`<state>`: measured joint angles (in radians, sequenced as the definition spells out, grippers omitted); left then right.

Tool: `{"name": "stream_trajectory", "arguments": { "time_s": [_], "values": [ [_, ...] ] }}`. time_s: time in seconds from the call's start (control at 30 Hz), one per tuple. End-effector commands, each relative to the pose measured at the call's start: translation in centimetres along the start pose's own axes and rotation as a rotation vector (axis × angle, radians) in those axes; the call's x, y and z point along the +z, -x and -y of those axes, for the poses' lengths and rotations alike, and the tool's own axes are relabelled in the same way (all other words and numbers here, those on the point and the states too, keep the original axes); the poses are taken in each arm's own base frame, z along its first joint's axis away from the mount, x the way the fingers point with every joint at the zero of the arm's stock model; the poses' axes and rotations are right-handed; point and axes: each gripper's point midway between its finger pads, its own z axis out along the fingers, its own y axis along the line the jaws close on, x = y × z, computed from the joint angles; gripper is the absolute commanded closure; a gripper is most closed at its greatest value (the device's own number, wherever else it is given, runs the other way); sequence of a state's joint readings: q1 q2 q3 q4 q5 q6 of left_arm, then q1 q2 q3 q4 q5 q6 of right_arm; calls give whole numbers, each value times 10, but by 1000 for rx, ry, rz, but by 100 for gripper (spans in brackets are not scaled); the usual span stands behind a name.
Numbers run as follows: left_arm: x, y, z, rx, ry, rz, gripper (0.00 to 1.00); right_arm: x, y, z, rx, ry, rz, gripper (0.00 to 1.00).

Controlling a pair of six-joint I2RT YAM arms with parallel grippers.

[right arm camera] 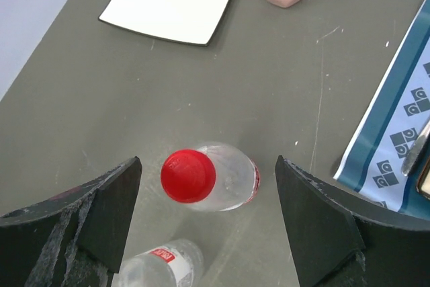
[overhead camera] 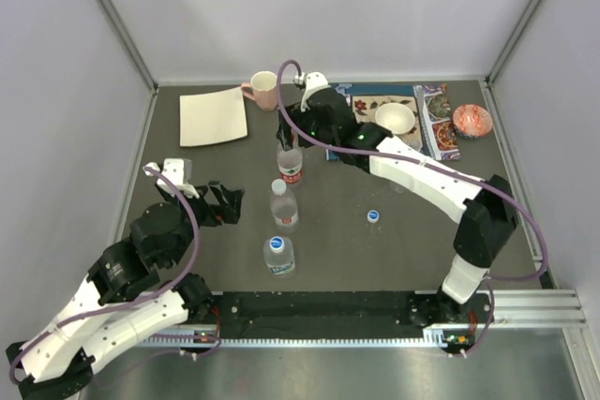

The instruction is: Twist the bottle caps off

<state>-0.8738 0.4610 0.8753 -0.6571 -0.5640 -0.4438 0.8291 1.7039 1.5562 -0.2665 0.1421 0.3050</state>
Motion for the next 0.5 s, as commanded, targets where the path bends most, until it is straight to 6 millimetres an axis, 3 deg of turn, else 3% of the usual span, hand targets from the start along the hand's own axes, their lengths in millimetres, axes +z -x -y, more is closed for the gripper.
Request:
{"name": "stream_trajectory", "arguments": {
  "time_s": [0.0,0.33,0.47],
  "values": [
    [-2,1,-2,-2,-6,12,1,11,21,-11,-6,19,58,19],
    [1,-4,0,12,-14,4,1,32,-4,-5,-11,-9,-2,23],
    [3,-5,5,18,-35,-1,1,35,-7,-1,-20,-25,-6,30]
  ]
}}
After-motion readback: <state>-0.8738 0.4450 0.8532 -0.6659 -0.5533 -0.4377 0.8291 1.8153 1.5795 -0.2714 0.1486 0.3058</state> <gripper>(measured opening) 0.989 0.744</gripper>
